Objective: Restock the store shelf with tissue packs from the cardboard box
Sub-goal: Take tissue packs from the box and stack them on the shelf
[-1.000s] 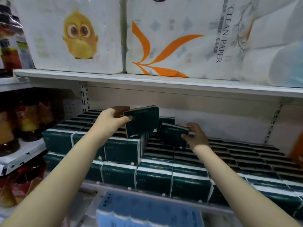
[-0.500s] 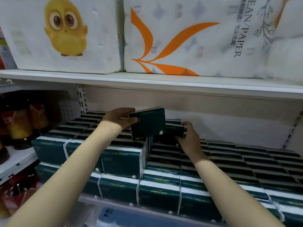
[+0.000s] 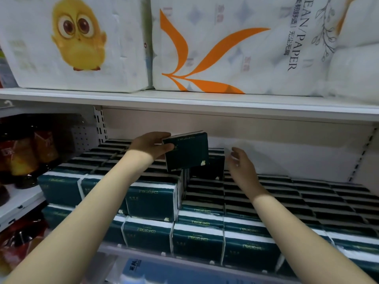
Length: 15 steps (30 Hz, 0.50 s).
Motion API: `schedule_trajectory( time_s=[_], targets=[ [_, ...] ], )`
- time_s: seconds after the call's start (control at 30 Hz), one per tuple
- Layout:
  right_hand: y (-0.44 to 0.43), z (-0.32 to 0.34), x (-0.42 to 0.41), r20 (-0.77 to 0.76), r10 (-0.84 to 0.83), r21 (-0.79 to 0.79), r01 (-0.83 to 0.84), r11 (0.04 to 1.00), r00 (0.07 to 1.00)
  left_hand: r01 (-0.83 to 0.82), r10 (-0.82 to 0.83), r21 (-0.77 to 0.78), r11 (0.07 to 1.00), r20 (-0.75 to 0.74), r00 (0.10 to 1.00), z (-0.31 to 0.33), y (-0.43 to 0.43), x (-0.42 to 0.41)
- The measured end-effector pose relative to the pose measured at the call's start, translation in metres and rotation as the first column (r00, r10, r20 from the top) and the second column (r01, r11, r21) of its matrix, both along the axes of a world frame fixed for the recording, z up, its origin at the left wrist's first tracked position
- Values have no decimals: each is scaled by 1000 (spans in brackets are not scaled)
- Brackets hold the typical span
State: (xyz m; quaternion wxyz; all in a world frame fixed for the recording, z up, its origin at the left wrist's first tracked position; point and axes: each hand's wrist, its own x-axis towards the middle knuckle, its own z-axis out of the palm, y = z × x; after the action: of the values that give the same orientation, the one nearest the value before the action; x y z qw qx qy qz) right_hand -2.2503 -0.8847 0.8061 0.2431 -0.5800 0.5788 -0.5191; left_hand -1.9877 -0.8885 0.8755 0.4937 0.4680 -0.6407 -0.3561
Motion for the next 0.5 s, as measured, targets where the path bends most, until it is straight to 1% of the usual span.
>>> schedule_trajectory(
  time_s=[0.03,0.1,0.17,0.2,0.23,0.3,0.4,0.47,0.5],
  targets=[
    [8,8,-1,55,21,-56,-18,998,998,12,-12,-5,1000,11,1000,1,0,-3],
    [23,22,-2,112,143,-68,-136,988,983,34,-32,-28,999,70,997,2,4,-11],
    [33,34,1,101,285,-26,-284,958,953,55,-44,-68,996,161,986,4,9,-23],
    [36,37,3,82,329,-24,-328,944,941,63,-46,-84,995,188,981,5,11,-29],
    [37,39,4,69,338,-33,-337,941,939,70,-52,-87,994,194,980,5,12,-33],
    [38,40,3,73,297,-46,-295,954,952,88,-73,-73,993,185,980,4,15,-37],
    [40,33,-10,141,238,-37,-235,971,961,103,-91,-51,993,199,976,2,15,-32],
    [39,24,-19,173,161,-16,-161,987,972,75,-63,-35,997,272,960,1,13,-25],
    [38,19,-22,162,120,7,-123,992,980,56,-42,-33,998,323,946,-1,12,-21]
  ],
)
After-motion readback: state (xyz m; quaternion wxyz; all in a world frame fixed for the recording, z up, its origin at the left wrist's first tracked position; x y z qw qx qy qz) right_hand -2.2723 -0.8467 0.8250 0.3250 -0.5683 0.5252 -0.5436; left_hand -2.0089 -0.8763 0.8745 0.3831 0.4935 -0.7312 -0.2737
